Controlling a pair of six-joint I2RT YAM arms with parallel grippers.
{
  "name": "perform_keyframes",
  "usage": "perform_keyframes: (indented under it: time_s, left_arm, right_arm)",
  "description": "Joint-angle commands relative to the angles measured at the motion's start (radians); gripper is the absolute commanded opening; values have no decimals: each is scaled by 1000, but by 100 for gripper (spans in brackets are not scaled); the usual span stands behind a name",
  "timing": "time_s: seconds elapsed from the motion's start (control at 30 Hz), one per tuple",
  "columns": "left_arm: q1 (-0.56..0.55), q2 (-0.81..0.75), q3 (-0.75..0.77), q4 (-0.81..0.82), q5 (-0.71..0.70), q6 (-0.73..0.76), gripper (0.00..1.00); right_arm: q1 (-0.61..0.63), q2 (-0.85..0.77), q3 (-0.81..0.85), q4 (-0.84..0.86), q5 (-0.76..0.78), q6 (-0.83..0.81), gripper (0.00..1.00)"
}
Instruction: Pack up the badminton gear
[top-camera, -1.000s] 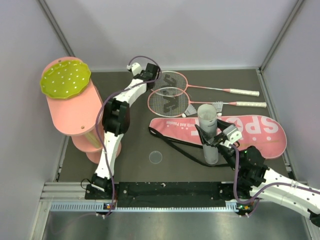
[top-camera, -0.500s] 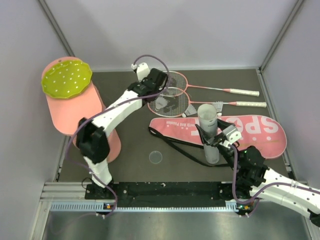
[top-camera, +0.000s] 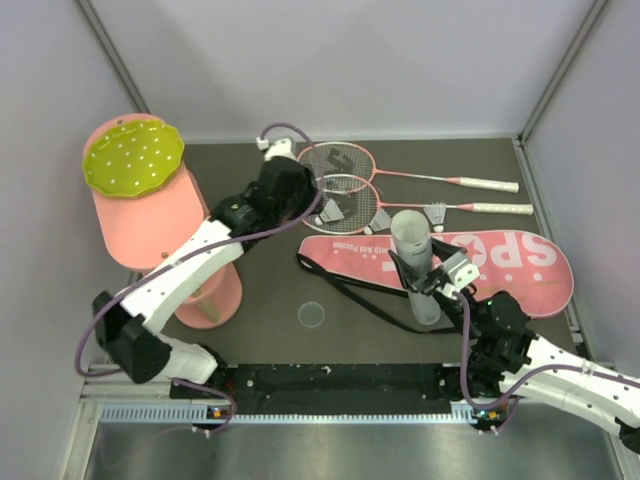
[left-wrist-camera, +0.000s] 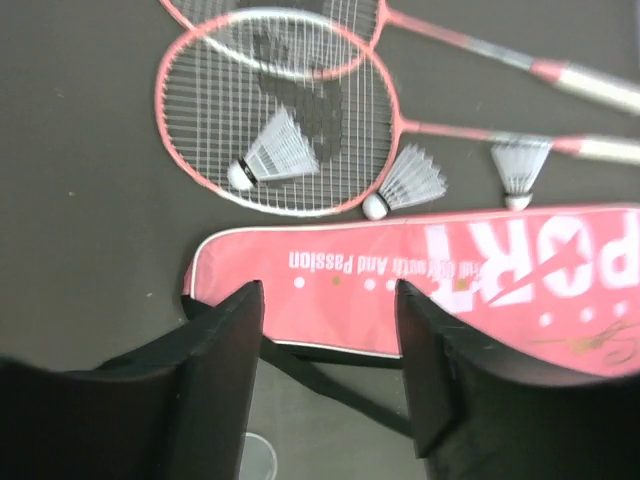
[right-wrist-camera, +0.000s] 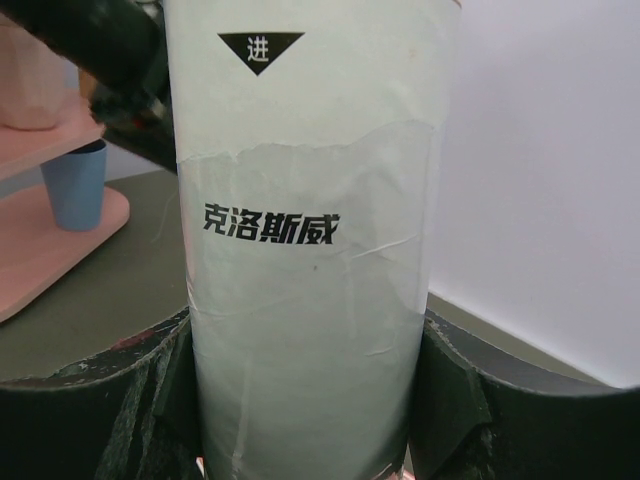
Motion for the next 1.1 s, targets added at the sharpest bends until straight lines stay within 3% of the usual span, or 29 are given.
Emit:
perform_keyframes:
  time_s: [0.0,0.13,0.2,0.37,0.47,0.67,0.8,1.0,1.07]
  left_arm:
    - [-105,184,78,-17,-89,67,72]
    - [-146,431,268,-113,-374,48,75]
    - [-142,509,377,-203,-440,-21,74]
    - [-116,738,622,-336,-458,-110,73]
    - [-105,819,691,-346,-419,-129,74]
    - [-103,879,682,-323,-378,-149,69]
    - [-105,905,672,-320,-389,-141,56]
    - [-111,955,662,-317,-435,-75,45]
    - [-113,967,661,-320,-453,-57,34]
  right_arm:
    - [-6,-38,20,-107,18,12,23]
    - [-7,-75,0,-98,37,9,24]
    - [-6,-84,-6,-94,52,5,24]
    - [-7,-89,-14,-84,49,5,24]
    - [-7,-90,-15,-80,43,5,24]
    - [-7,-110,-21,-78,38,8,24]
    - [-6,-107,-23,-74,38,8,24]
    - [-6,-104,-41,-43,49,6,24]
    - [-6,-104,-24,-77,35,9,23]
